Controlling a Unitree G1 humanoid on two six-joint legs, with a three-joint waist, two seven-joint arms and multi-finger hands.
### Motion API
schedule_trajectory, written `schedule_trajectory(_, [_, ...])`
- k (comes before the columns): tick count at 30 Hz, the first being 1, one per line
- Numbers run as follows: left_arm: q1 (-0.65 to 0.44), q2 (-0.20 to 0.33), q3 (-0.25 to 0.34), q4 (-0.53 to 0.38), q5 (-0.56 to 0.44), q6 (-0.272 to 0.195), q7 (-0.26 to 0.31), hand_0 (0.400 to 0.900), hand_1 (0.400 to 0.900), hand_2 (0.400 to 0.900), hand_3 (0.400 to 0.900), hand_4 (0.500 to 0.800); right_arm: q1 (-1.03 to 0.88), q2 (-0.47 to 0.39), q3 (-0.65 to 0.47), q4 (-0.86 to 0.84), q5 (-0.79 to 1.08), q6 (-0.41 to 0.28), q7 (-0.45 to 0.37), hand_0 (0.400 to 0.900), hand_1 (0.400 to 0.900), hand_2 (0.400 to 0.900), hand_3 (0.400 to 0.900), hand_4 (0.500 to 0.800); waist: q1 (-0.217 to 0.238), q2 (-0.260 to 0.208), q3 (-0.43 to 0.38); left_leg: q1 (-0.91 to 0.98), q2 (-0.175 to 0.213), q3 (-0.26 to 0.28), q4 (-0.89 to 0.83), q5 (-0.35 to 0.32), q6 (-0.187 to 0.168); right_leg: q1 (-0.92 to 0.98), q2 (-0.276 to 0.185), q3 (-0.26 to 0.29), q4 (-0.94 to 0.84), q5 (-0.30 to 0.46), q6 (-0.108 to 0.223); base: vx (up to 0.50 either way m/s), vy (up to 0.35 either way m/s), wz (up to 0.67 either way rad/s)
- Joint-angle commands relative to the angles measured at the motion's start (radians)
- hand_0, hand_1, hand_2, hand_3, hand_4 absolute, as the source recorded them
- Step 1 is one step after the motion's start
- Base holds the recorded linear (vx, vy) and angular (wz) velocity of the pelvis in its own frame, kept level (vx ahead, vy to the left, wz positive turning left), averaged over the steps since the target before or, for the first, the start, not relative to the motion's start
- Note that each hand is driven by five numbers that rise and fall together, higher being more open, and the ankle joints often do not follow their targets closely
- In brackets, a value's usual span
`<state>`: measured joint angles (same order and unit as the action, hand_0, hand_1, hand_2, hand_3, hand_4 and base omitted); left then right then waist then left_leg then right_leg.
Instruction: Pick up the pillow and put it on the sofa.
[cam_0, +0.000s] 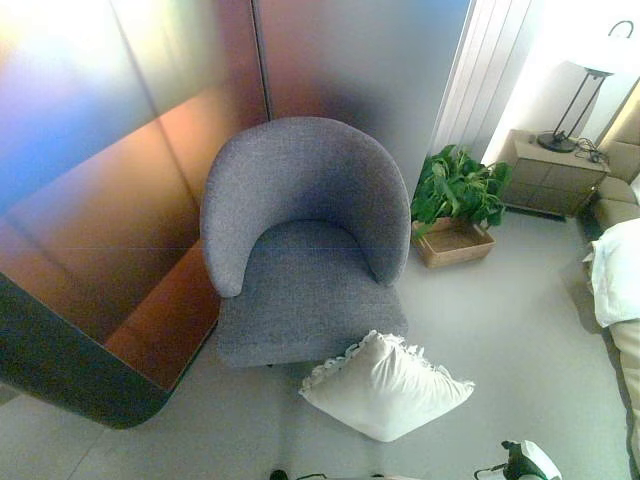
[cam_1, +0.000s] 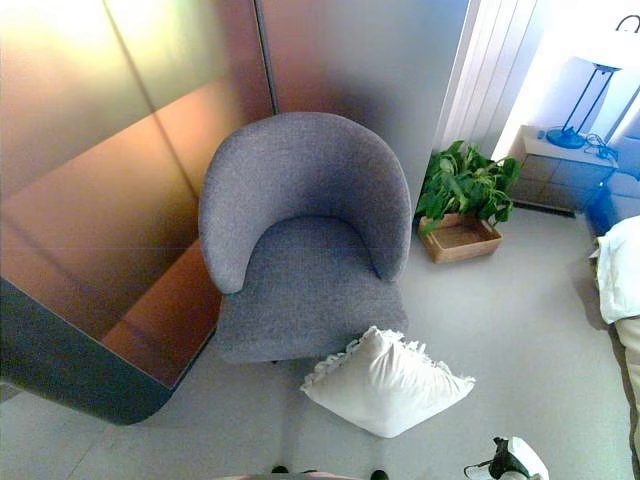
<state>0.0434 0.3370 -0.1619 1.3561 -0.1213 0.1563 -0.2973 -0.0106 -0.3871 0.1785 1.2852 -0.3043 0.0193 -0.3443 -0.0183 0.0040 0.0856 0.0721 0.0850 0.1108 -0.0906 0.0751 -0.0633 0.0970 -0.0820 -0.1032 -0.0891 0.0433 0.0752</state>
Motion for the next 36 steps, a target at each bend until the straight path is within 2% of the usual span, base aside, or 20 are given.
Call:
schedule_trajectory(1, [-0.044,0.009,0.002,0.022,0.014,0.005,-0.02,0.9,0.9,0.9,0.9,0.8,-0.091,-0.08,0.015,-0.027,-0.047,-0.004,-0.074,0.9,0.9,0.9,0.9,0.8,0.023,-0.052,0.04,0.046,-0.049,-0.005,0.003,-0.101,0.036,0.002,0.019,-0.018,0.002,0.005,0.027,0.0,0.0,0.0])
schedule_trajectory(3, [-0.036,0.01,0.006,0.025,0.009,-0.013,-0.018,0.9,0.9,0.9,0.9,0.8,-0.092,-0.089,0.014,-0.032,-0.057,-0.009,-0.075,0.9,0.9,0.9,0.9,0.8,0.025,-0.052,0.04,0.044,-0.048,-0.006,0.003,-0.101,0.035,0.0,0.018,-0.02,0.002,0.006,0.029,0.01,-0.016,0.0])
schedule_trajectory(5, [-0.032,0.012,0.005,0.023,0.015,-0.007,-0.038,0.9,0.9,0.9,0.9,0.8,-0.095,-0.098,0.015,-0.033,-0.065,-0.017,-0.078,0.9,0.9,0.9,0.9,0.8,0.028,-0.053,0.041,0.042,-0.048,-0.007,0.003,-0.101,0.034,0.0,0.017,-0.023,0.002,0.005,0.029,0.04,-0.044,0.01])
schedule_trajectory(12, [-0.038,0.021,-0.018,0.009,0.004,0.005,-0.021,0.9,0.9,0.9,0.9,0.8,-0.142,-0.151,0.031,-0.069,-0.065,-0.026,-0.077,0.9,0.9,0.9,0.9,0.8,0.04,-0.047,0.062,-0.001,-0.043,-0.014,0.003,-0.088,0.029,-0.036,0.013,-0.029,0.002,0.012,0.031,0.01,-0.061,0.04])
schedule_trajectory(27, [-0.131,0.032,-0.076,-0.035,-0.081,0.036,-0.018,0.9,0.9,0.9,0.9,0.8,-0.35,-0.279,0.083,-0.14,0.021,-0.045,-0.085,0.9,0.9,0.9,0.9,0.8,0.047,-0.006,0.214,-0.183,-0.043,-0.064,0.003,-0.03,0.026,-0.213,0.025,-0.03,0.024,0.034,0.006,-0.08,-0.026,0.05])
schedule_trajectory(36, [-0.211,0.039,-0.107,-0.063,-0.171,0.041,-0.01,0.9,0.9,0.9,0.9,0.8,-0.533,-0.362,0.14,-0.185,0.083,-0.029,-0.071,0.9,0.9,0.9,0.9,0.8,0.058,0.041,0.33,-0.351,-0.054,-0.096,0.059,0.011,0.023,-0.414,0.024,-0.069,0.221,-0.033,-0.024,-0.09,0.033,0.02])
